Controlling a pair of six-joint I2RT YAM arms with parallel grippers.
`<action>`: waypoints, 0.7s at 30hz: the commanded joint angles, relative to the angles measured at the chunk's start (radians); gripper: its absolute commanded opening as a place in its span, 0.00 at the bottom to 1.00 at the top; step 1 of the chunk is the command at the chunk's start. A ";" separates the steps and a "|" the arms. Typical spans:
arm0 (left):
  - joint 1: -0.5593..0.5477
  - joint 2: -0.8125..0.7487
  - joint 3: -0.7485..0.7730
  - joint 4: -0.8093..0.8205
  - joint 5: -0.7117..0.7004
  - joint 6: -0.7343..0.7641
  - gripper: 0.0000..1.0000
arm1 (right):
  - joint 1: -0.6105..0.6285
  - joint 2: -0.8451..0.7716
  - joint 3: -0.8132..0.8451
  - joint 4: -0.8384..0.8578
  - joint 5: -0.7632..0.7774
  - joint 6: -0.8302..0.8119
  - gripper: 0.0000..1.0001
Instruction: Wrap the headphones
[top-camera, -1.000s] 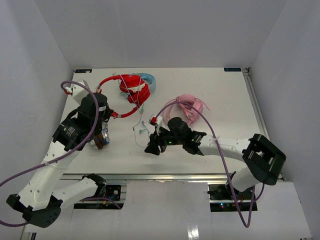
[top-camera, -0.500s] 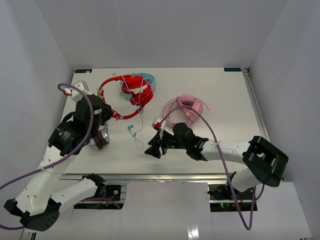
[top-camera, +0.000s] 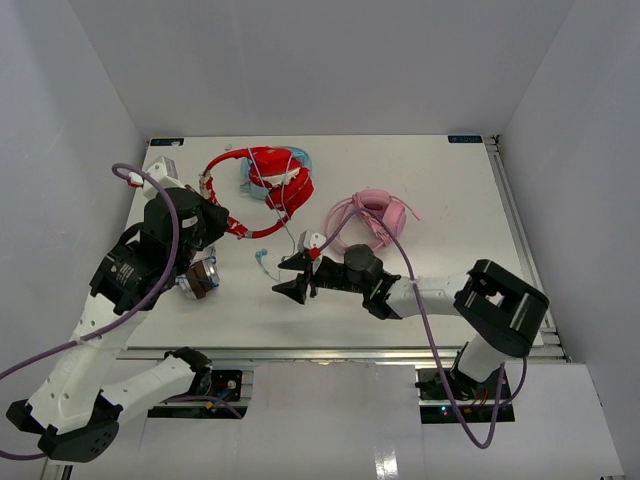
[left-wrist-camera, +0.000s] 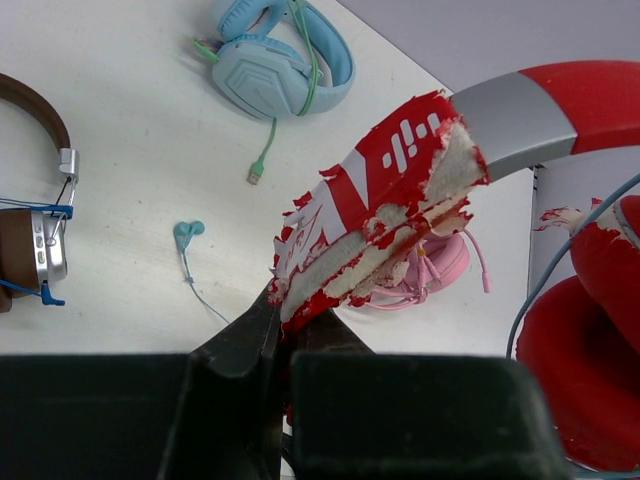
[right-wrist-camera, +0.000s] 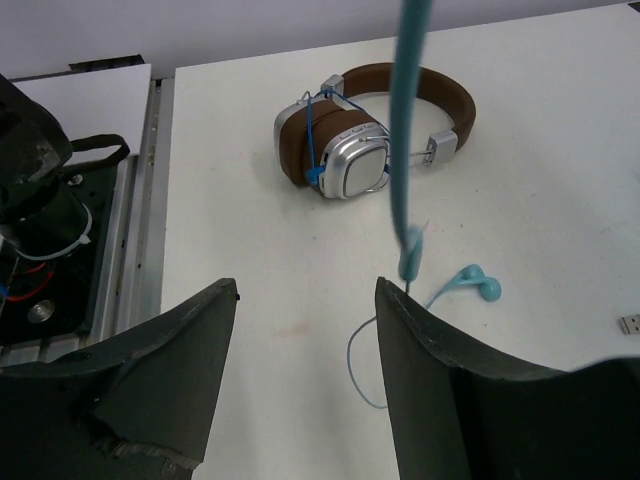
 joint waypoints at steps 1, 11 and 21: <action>0.004 -0.027 0.064 0.058 0.040 -0.034 0.00 | 0.002 0.072 0.067 0.146 0.037 -0.063 0.64; 0.004 -0.030 0.077 0.056 0.053 -0.030 0.00 | -0.001 0.222 0.098 0.365 0.054 -0.050 0.61; 0.004 -0.041 0.079 0.070 0.116 -0.047 0.00 | -0.011 0.328 0.130 0.427 0.032 -0.024 0.46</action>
